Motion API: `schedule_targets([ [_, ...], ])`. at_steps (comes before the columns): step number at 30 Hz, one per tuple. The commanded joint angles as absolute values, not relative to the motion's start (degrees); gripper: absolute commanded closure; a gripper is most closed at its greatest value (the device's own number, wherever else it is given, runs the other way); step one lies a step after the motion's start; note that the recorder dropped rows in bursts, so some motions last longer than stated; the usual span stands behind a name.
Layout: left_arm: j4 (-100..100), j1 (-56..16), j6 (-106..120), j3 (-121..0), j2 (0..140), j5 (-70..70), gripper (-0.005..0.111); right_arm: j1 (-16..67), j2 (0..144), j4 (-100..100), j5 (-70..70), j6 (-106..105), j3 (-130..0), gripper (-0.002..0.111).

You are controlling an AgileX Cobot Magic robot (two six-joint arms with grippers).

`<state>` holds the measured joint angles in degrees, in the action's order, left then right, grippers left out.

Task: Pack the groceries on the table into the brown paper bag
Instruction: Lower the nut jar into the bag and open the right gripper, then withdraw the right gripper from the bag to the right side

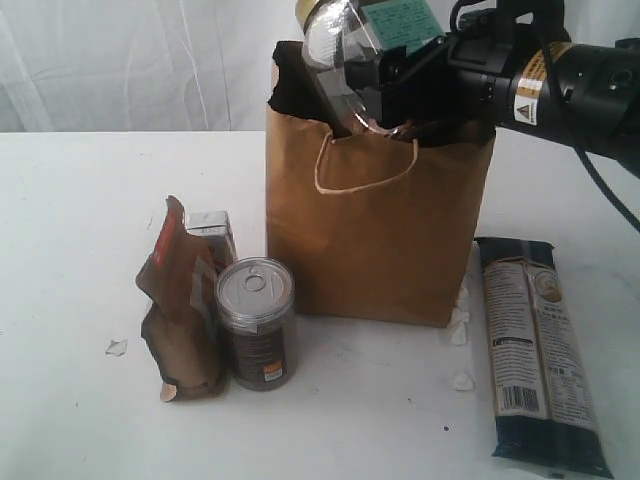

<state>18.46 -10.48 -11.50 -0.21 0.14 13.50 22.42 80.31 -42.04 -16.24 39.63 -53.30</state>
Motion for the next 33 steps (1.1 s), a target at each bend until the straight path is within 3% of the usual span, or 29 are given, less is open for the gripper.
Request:
schedule_targets([
  [1,18.47,-10.28,-11.69,0.00,0.00,13.32,0.107,22.18,80.02,-41.78,-18.19,39.94,-53.87,0.020],
  [33,18.47,-10.28,-11.69,0.00,0.00,13.32,0.107,22.18,77.20,-41.78,-19.32,52.72,-53.87,0.018],
])
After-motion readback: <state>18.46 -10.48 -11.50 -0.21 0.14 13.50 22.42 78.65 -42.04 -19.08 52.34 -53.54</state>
